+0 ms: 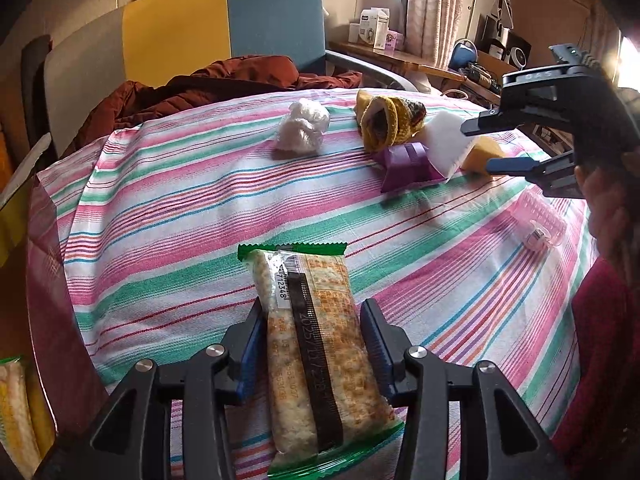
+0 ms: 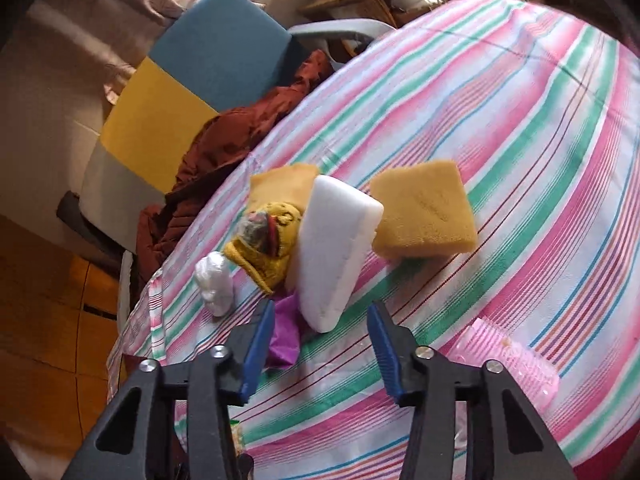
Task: Organize objects
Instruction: 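Hold the granola bar in the left tool while the right tool grasps the white block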
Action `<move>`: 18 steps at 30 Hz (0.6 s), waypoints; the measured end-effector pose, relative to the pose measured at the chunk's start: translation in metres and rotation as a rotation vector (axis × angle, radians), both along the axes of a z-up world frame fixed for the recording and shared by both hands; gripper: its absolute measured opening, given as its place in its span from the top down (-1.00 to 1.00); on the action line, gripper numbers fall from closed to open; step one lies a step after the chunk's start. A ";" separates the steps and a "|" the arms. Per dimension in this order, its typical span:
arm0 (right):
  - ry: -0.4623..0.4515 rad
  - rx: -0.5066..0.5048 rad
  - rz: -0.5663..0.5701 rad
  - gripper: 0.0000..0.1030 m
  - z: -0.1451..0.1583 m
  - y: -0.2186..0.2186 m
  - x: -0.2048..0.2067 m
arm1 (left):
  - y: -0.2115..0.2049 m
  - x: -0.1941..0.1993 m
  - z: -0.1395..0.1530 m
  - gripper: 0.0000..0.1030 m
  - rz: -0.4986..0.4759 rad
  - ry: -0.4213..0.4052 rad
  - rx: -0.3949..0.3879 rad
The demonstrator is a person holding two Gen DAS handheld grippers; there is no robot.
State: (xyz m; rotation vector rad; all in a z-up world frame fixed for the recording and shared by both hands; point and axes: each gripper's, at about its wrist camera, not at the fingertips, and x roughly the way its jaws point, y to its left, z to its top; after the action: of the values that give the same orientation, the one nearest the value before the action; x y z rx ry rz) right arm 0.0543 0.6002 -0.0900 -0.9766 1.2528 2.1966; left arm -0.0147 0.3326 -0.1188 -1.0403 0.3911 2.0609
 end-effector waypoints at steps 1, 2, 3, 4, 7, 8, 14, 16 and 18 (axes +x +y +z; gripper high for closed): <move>-0.008 -0.010 -0.012 0.06 -0.004 0.002 -0.002 | 0.000 0.000 0.000 0.08 0.002 -0.003 0.003; -0.019 -0.018 -0.026 0.06 -0.007 0.005 -0.003 | -0.001 -0.001 0.000 0.08 0.003 -0.006 0.006; -0.017 -0.032 -0.037 0.06 -0.010 0.008 -0.003 | -0.001 -0.001 -0.001 0.08 0.005 -0.006 0.008; -0.004 -0.057 -0.041 0.06 -0.013 0.011 -0.004 | -0.001 -0.001 -0.001 0.08 0.005 -0.006 0.009; 0.016 -0.065 -0.045 0.03 -0.014 0.016 -0.008 | -0.001 0.000 -0.001 0.08 0.005 -0.006 0.012; 0.015 -0.060 -0.048 0.02 -0.013 0.016 -0.010 | -0.001 0.000 -0.001 0.08 0.005 -0.007 0.012; 0.005 -0.005 -0.044 0.02 -0.011 0.018 -0.025 | -0.002 -0.001 -0.001 0.08 0.004 -0.010 0.016; -0.011 0.030 -0.039 0.03 -0.011 0.018 -0.029 | -0.002 -0.001 -0.001 0.08 0.004 -0.009 0.015; -0.012 0.043 -0.023 0.07 -0.013 0.018 -0.032 | -0.002 0.000 0.000 0.08 0.004 -0.004 0.013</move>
State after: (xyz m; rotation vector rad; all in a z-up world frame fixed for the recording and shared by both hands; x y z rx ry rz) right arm 0.0226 0.6184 -0.1025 -0.9532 1.2003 2.1880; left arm -0.0145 0.3307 -0.1193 -1.0387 0.3732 2.0621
